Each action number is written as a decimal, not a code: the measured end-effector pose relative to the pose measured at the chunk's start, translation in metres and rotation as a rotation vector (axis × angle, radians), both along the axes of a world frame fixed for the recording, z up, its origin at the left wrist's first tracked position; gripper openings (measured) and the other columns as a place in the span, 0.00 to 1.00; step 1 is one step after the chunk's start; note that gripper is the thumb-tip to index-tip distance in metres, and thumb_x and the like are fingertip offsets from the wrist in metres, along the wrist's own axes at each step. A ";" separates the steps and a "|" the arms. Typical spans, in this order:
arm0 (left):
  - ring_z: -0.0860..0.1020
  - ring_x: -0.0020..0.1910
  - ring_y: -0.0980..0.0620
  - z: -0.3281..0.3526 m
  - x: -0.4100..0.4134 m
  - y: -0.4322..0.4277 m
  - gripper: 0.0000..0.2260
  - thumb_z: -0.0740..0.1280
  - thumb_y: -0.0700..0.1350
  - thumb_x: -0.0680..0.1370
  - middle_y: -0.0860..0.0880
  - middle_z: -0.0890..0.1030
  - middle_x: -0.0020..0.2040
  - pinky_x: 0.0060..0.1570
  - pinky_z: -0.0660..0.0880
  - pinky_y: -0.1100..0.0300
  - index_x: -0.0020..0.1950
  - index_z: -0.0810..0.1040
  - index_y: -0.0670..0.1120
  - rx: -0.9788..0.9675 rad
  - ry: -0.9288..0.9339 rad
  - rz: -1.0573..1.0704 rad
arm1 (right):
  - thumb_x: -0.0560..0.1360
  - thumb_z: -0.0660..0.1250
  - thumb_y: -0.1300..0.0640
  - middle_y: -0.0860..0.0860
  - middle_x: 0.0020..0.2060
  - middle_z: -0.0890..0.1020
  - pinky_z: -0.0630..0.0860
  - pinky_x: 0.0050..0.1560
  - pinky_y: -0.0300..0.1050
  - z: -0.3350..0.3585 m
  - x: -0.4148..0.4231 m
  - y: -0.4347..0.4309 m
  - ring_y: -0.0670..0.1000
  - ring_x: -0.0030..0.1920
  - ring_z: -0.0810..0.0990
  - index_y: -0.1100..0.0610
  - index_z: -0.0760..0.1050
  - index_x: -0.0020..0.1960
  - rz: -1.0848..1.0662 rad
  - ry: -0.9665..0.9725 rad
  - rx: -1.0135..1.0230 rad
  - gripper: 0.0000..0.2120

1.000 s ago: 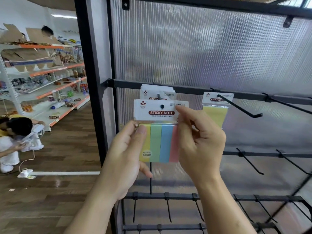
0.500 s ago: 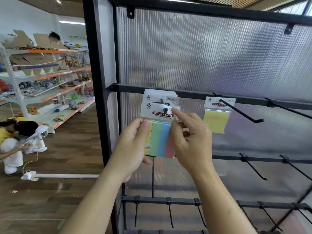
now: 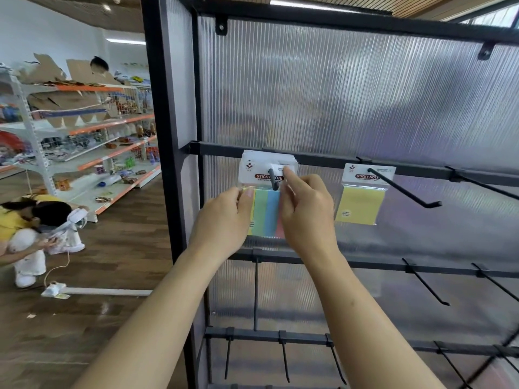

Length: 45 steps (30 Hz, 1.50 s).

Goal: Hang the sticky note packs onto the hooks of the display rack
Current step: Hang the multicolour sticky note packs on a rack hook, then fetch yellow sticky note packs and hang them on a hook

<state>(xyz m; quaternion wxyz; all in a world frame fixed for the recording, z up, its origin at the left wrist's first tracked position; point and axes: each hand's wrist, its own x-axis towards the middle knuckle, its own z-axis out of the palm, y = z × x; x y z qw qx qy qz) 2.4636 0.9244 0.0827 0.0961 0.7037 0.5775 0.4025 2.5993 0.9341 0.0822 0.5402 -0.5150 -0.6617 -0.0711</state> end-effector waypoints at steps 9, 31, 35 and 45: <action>0.75 0.44 0.47 -0.031 0.002 -0.044 0.20 0.49 0.55 0.84 0.48 0.77 0.50 0.32 0.62 0.57 0.58 0.75 0.45 -0.013 0.459 0.257 | 0.78 0.59 0.60 0.54 0.53 0.72 0.67 0.43 0.43 -0.025 0.020 -0.036 0.55 0.49 0.74 0.58 0.71 0.62 -0.011 -0.265 -0.301 0.13; 0.56 0.77 0.41 -0.150 -0.072 -0.187 0.26 0.51 0.56 0.83 0.42 0.64 0.76 0.70 0.58 0.41 0.78 0.59 0.46 -0.621 0.575 0.501 | 0.81 0.52 0.44 0.55 0.75 0.56 0.50 0.73 0.65 -0.105 -0.083 -0.125 0.65 0.76 0.44 0.54 0.56 0.75 0.454 -0.979 -0.880 0.25; 0.55 0.78 0.41 -0.161 -0.130 -0.238 0.25 0.51 0.56 0.83 0.42 0.62 0.77 0.72 0.57 0.41 0.78 0.58 0.47 -0.685 0.468 0.638 | 0.82 0.51 0.44 0.54 0.77 0.52 0.47 0.73 0.64 -0.122 -0.159 -0.151 0.64 0.76 0.42 0.51 0.51 0.77 0.610 -1.082 -0.912 0.26; 0.55 0.77 0.42 -0.174 -0.286 -0.388 0.23 0.51 0.54 0.84 0.42 0.62 0.76 0.73 0.51 0.41 0.77 0.58 0.46 -0.810 0.258 1.036 | 0.81 0.53 0.46 0.51 0.73 0.61 0.51 0.71 0.64 -0.155 -0.369 -0.264 0.62 0.76 0.47 0.48 0.59 0.74 1.010 -1.266 -0.800 0.22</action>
